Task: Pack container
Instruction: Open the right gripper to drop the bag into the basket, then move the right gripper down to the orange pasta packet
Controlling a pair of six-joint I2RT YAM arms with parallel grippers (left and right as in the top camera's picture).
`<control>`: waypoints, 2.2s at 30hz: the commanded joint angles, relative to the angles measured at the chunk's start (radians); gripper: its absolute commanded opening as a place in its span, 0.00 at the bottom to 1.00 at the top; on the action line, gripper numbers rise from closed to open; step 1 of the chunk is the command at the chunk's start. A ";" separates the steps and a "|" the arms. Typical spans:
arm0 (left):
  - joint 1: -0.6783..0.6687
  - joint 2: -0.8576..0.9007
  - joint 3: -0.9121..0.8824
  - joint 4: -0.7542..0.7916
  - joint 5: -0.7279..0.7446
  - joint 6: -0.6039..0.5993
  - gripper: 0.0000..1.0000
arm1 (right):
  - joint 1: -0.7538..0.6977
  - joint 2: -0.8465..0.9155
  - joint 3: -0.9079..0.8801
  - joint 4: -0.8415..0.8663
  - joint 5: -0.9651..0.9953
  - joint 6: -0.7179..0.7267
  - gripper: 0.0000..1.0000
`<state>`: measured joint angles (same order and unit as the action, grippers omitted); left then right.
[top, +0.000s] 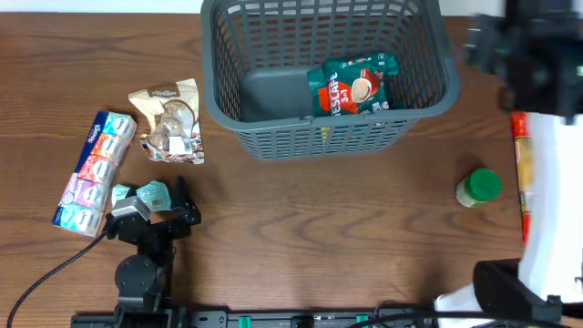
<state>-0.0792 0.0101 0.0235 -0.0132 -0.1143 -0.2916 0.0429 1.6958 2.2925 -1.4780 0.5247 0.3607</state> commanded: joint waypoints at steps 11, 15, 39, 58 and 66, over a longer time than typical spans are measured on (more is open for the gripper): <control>0.004 -0.006 -0.019 -0.013 -0.005 0.002 0.99 | -0.374 -0.007 -0.098 -0.111 -0.169 0.244 0.99; 0.004 -0.006 -0.019 -0.013 -0.005 0.002 0.99 | -0.417 -0.007 -0.206 -0.072 -0.234 0.151 0.99; 0.004 -0.006 -0.019 -0.013 -0.005 0.002 0.99 | -0.661 -0.007 -0.757 0.424 -0.284 -0.521 0.99; 0.004 -0.006 -0.019 -0.013 -0.005 0.002 0.99 | -0.687 0.291 -0.893 0.637 -0.302 -0.559 0.99; 0.004 -0.006 -0.019 -0.013 -0.005 0.002 0.99 | -0.700 0.342 -0.893 0.721 -0.317 -0.548 0.99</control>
<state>-0.0792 0.0101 0.0235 -0.0132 -0.1143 -0.2916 -0.6376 2.0193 1.4021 -0.7719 0.2150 -0.1959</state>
